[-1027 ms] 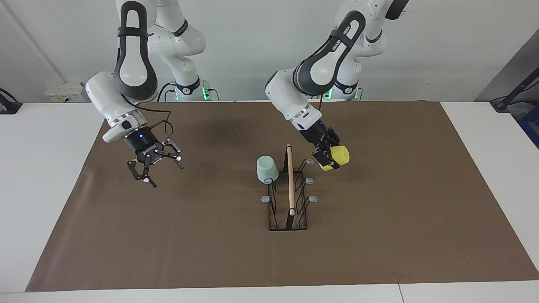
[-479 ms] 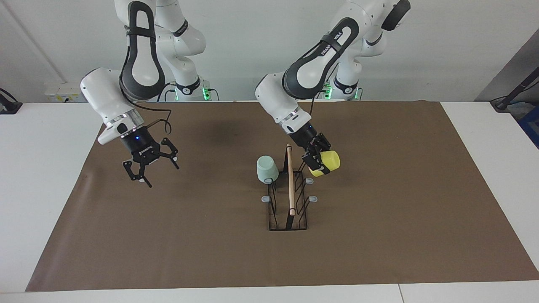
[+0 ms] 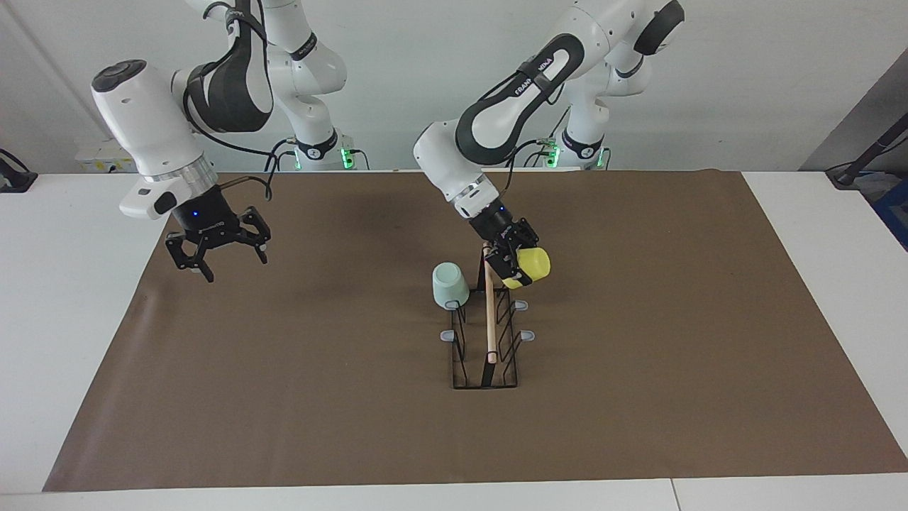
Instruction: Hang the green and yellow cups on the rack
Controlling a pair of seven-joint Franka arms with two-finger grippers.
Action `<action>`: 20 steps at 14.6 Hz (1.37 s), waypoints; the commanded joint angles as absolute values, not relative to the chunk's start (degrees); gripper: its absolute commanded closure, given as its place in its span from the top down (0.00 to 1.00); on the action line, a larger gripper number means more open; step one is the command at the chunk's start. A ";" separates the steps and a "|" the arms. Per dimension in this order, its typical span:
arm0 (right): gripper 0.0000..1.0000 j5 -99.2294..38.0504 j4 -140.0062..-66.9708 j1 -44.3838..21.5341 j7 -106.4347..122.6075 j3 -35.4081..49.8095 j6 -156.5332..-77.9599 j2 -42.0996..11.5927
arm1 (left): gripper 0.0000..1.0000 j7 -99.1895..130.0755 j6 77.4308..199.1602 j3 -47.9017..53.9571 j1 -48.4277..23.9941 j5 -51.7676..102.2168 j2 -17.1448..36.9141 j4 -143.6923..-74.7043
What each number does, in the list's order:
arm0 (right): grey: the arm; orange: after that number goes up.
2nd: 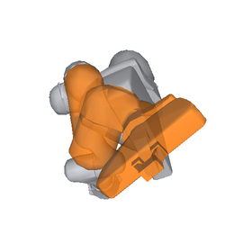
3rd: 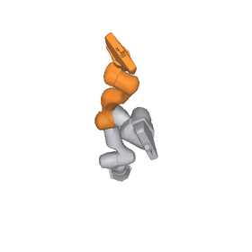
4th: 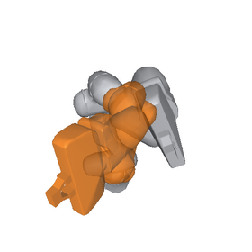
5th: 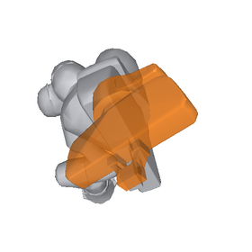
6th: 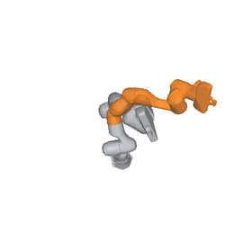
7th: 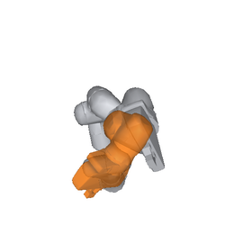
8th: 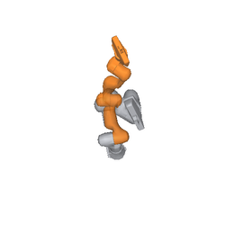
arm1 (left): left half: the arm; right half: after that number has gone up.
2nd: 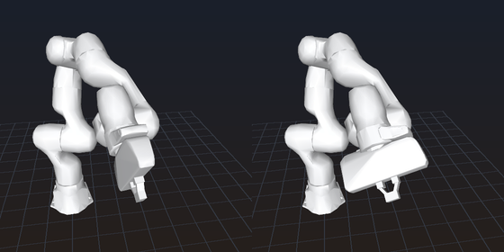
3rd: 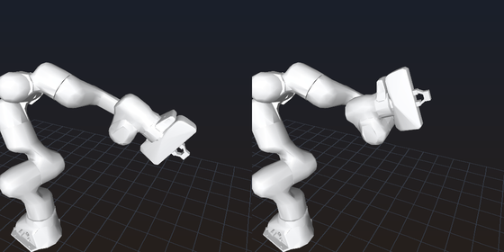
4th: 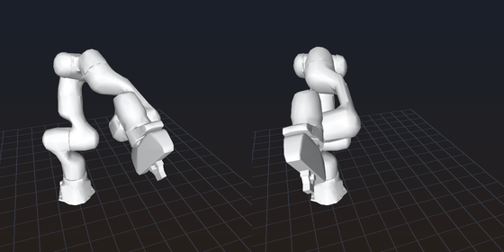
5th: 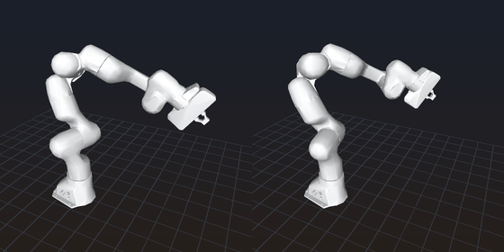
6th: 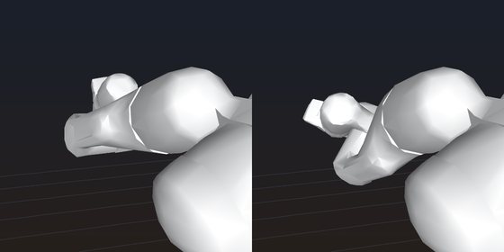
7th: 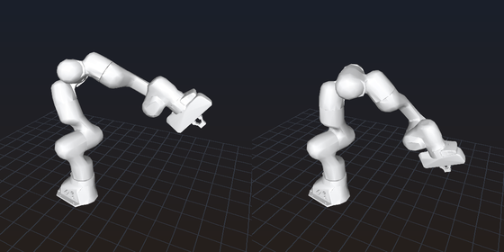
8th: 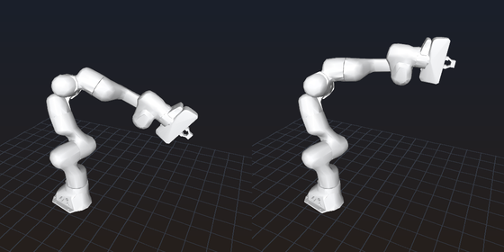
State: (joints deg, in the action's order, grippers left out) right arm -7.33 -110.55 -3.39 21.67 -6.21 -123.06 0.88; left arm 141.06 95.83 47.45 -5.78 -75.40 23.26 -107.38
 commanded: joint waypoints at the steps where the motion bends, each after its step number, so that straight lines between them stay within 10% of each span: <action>1: 1.00 -0.81 -106.28 -3.25 7.70 -5.89 -113.42 2.28 | 0.41 141.50 94.13 47.99 -5.98 -76.64 22.85 -108.72; 4: 1.00 1.05 -99.69 -3.43 -2.96 -5.71 -99.89 2.55 | 0.96 141.42 92.82 48.25 -6.41 -76.64 22.85 -108.20; 5: 1.00 1.75 -97.41 -3.51 -4.47 -5.54 -95.93 2.37 | 1.00 141.24 92.73 48.16 -6.50 -76.55 22.85 -107.93; 10: 1.00 2.47 -88.00 -3.25 -5.27 -5.10 -82.46 1.58 | 1.00 140.71 91.59 48.16 -8.09 -75.76 22.76 -104.42; 20: 1.00 1.58 -88.59 -3.60 -5.01 -4.92 -82.26 2.20 | 1.00 114.30 96.22 38.08 -9.22 -57.42 11.45 -102.65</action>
